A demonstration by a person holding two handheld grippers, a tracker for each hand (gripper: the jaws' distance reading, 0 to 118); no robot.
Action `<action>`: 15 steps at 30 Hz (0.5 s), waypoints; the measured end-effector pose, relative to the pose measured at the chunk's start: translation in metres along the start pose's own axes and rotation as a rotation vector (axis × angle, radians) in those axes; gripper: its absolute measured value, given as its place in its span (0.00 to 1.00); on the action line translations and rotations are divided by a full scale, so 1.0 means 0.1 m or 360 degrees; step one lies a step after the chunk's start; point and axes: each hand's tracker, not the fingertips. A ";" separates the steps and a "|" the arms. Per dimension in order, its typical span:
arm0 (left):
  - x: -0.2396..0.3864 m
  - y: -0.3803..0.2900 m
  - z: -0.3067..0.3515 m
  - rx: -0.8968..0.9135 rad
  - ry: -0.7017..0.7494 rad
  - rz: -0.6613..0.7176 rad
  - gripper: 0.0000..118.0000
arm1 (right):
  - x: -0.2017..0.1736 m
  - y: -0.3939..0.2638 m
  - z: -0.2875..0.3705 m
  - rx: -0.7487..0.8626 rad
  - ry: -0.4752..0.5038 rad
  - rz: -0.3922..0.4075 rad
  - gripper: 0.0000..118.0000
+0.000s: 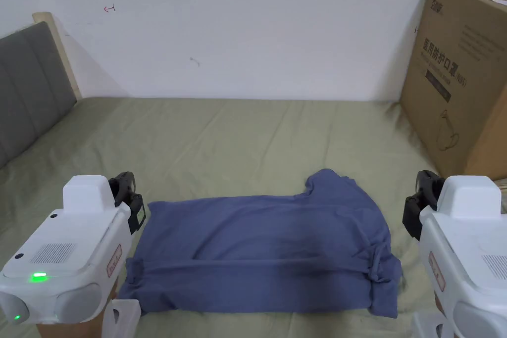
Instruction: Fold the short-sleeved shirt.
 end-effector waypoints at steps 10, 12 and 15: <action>-0.04 -0.16 -0.18 -0.0230 -0.0050 -0.0022 0.00 | -0.07 -0.06 -0.06 -0.0028 0.0050 -0.0025 0.00; -0.15 -0.29 -0.34 -0.0374 -0.0065 0.0065 0.00 | -0.06 -0.09 -0.09 -0.0049 0.0060 -0.0029 0.00; -0.34 -0.57 -0.56 -0.0564 -0.0049 0.0121 0.00 | -0.06 -0.14 -0.15 -0.0084 0.0066 -0.0043 0.00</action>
